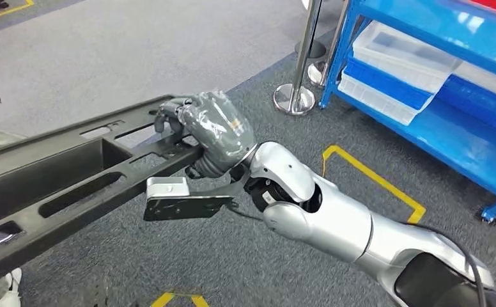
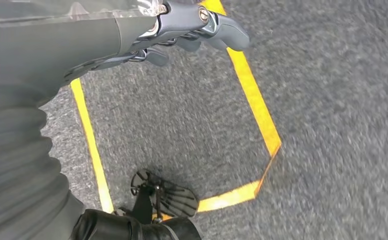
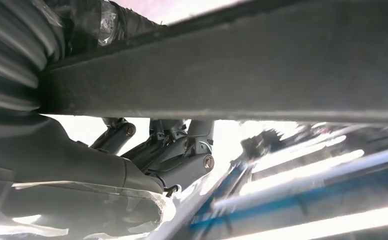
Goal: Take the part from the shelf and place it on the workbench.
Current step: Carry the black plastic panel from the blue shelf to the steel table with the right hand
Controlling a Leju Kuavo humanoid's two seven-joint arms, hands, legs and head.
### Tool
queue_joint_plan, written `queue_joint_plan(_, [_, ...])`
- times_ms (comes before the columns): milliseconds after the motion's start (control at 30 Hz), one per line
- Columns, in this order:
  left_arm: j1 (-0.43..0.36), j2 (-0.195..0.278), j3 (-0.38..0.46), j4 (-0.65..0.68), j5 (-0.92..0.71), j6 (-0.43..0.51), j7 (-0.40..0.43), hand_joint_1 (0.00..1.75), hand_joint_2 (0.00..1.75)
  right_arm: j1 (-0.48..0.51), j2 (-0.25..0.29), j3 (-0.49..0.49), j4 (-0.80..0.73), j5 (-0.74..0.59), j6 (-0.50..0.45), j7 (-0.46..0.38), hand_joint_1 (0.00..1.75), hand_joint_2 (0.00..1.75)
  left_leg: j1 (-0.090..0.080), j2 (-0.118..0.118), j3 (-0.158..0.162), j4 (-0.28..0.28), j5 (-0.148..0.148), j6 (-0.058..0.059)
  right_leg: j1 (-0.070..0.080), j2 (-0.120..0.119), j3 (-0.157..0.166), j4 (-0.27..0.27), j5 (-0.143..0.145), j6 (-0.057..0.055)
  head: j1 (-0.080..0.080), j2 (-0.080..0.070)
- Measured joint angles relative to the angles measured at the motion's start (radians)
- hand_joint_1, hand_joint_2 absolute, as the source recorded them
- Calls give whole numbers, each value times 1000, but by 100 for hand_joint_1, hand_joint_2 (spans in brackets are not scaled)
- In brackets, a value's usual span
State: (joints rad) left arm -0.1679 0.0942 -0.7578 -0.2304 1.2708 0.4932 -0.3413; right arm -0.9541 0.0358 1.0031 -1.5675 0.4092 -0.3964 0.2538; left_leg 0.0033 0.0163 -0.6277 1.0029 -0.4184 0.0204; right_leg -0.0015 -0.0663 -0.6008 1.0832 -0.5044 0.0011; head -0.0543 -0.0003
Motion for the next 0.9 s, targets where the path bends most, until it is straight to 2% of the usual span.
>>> queue_joint_plan(67, [-1,0,0,0,0,1,-2,0,175,3,0,0,1,-74,-6,-35,175,175,4,-22,4,-6,4,6,-2,47,-51,109,-58,5,4,0])
queue_joint_plan(100, [-2,0,0,0,1,1,-2,0,175,7,0,0,3,-110,-11,-56,175,175,4,-34,4,-5,4,7,-3,57,-83,173,-84,6,6,0])
queue_joint_plan(133, [-2,0,0,0,1,1,-1,0,175,12,0,0,7,-143,-14,-76,175,175,4,-49,4,-4,4,7,-4,62,-108,218,-93,7,6,0])
queue_joint_plan(167, [-1,0,0,0,1,1,0,0,175,17,1,0,12,-172,-17,-95,175,175,5,-63,4,-3,3,7,-6,64,-116,228,-83,8,6,0])
queue_joint_plan(200, [0,0,0,0,2,1,0,0,175,20,2,0,17,-193,-17,-110,175,175,6,-78,4,1,2,5,-9,67,-106,198,-53,9,6,0])
queue_joint_plan(233, [1,0,0,0,2,1,0,0,175,21,4,0,22,-207,-17,-121,175,175,7,-93,4,6,-1,2,-12,77,-81,137,-13,10,6,0])
queue_joint_plan(300, [2,0,0,0,4,1,0,0,175,21,10,2,31,-222,-16,-134,175,175,9,-121,-4,20,-7,-9,-21,122,-30,23,36,10,5,0])
queue_joint_plan(333, [1,1,0,0,4,0,0,0,175,21,13,2,34,-225,-15,-138,175,175,10,-133,-11,26,-8,-15,-23,139,-16,-7,42,10,5,0])
queue_joint_plan(367, [2,1,0,0,4,0,0,0,175,21,16,3,37,-226,-15,-140,175,175,12,-144,-17,28,-7,-22,-22,147,-13,-15,37,8,5,0])
queue_joint_plan(433, [8,2,0,0,4,1,-1,0,175,21,22,4,43,-227,-14,-141,175,175,18,-159,-25,25,-3,-34,-19,126,-10,-20,40,-1,6,0])
queue_joint_plan(467, [12,2,0,0,4,1,-1,0,175,21,26,4,46,-227,-13,-141,175,175,16,-145,-29,31,-6,-39,-20,115,-7,-24,42,-7,4,0])
queue_joint_plan(500, [13,2,0,0,4,1,-1,0,175,20,30,5,49,-227,-13,-142,175,175,15,-116,-41,51,-17,-44,-21,102,-4,-29,44,-13,0,0])
queue_joint_plan(567, [8,2,-1,0,4,1,-1,0,175,18,36,6,54,-229,-13,-142,175,175,12,-48,-91,150,-63,-52,-19,75,0,-34,45,-22,-7,0])
queue_joint_plan(600, [5,2,-1,0,3,1,-1,0,175,18,37,6,57,-230,-13,-143,175,175,14,-31,-124,212,-88,-55,-17,61,0,-34,43,-26,-9,0])
queue_joint_plan(633, [5,3,-1,0,2,1,-1,0,175,19,37,8,60,-229,-14,-142,175,175,15,-25,-150,261,-102,-57,-16,46,0,-33,41,-27,-9,0])
queue_joint_plan(667, [7,3,-1,0,2,1,-1,0,175,20,37,10,62,-228,-14,-142,175,175,15,-22,-161,279,-99,-58,-15,33,1,-33,40,-28,-9,0])
queue_joint_plan(700, [9,3,-1,0,1,1,0,0,175,21,37,11,64,-226,-15,-141,175,175,15,-20,-153,261,-81,-57,-15,20,1,-32,37,-27,-9,0])
queue_joint_plan(733, [11,3,-2,0,1,1,0,0,175,21,37,12,66,-223,-16,-139,175,175,15,-13,-125,208,-49,-55,-15,8,3,-31,35,-25,-9,0])
queue_joint_plan(800, [11,3,-2,0,1,2,0,0,175,21,37,13,66,-219,-17,-135,175,175,7,25,-58,79,-3,-45,-11,-15,9,-31,28,-18,-9,0])
queue_joint_plan(833, [10,3,-2,0,0,2,0,0,175,20,37,13,66,-218,-17,-131,175,175,2,40,-36,39,6,-39,-9,-25,12,-32,25,-14,-9,0])
queue_joint_plan(867, [10,3,-2,0,-2,2,0,0,175,20,37,13,65,-218,-16,-126,175,175,-3,47,-29,23,5,-33,-6,-34,15,-33,23,-9,-9,0])
queue_joint_plan(900, [12,3,-2,0,-5,2,1,0,175,20,36,13,65,-218,-15,-120,175,175,-6,38,-28,22,5,-26,-5,-43,18,-36,22,-4,-9,0])
